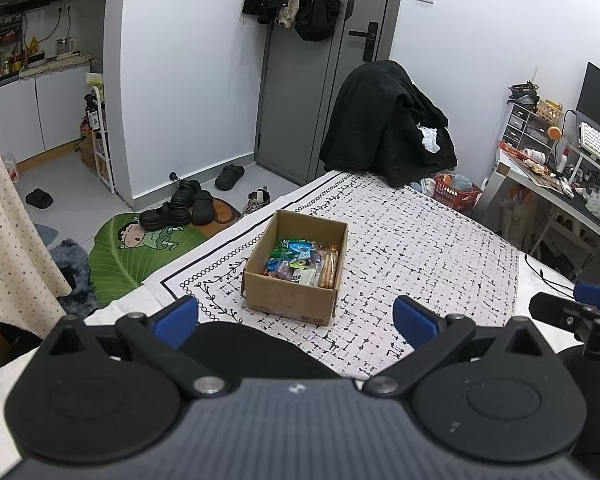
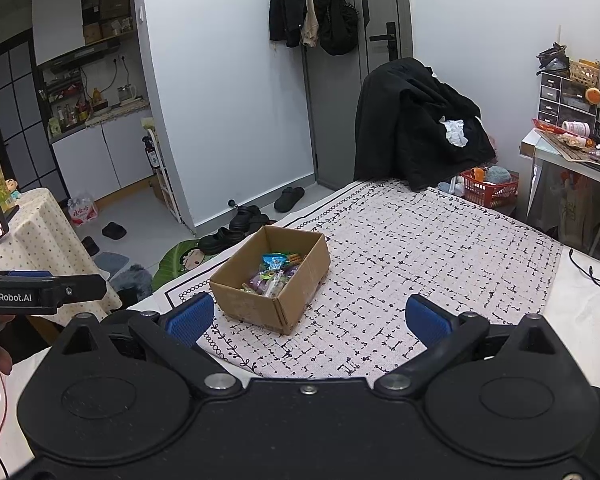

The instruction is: Organize snacks

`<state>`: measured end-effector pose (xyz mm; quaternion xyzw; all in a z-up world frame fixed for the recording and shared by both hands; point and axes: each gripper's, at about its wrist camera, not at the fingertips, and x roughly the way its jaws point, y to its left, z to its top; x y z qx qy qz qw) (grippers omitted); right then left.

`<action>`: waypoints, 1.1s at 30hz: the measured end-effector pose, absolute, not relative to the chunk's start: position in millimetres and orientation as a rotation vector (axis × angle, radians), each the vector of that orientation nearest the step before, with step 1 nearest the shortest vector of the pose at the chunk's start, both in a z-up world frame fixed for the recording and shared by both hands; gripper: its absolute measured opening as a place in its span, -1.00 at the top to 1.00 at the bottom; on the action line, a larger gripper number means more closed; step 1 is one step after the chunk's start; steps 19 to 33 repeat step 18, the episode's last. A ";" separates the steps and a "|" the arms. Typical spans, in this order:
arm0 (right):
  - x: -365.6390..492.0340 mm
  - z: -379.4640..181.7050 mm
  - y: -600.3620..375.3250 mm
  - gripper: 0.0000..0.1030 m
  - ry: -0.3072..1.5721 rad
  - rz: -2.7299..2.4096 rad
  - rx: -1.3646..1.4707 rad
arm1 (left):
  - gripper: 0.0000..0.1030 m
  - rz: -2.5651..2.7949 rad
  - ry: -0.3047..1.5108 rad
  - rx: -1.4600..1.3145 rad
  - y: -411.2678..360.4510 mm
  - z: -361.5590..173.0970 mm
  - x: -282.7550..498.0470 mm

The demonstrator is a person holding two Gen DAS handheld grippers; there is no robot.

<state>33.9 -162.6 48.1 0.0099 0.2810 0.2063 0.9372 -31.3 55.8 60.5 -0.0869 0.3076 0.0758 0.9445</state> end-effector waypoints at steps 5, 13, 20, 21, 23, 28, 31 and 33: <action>34.2 47.8 -163.2 -1.00 0.575 0.421 0.019 | -1.00 0.153 0.626 -0.174 55.1 60.5 -31.2; 34.4 43.5 -166.7 -1.00 0.582 0.418 0.021 | -1.00 0.141 0.624 -0.165 51.0 59.2 -28.9; 38.4 37.4 -166.5 -1.00 0.597 0.412 0.024 | -1.00 0.131 0.631 -0.166 51.8 54.8 -25.5; 38.4 37.4 -166.5 -1.00 0.597 0.412 0.024 | -1.00 0.131 0.631 -0.166 51.8 54.8 -25.5; 38.4 37.4 -166.5 -1.00 0.597 0.412 0.024 | -1.00 0.131 0.631 -0.166 51.8 54.8 -25.5; 38.4 37.4 -166.5 -1.00 0.597 0.412 0.024 | -1.00 0.131 0.631 -0.166 51.8 54.8 -25.5; 38.4 37.4 -166.5 -1.00 0.597 0.412 0.024 | -1.00 0.131 0.631 -0.166 51.8 54.8 -25.5; 38.4 37.4 -166.5 -1.00 0.597 0.412 0.024 | -1.00 0.131 0.631 -0.166 51.8 54.8 -25.5</action>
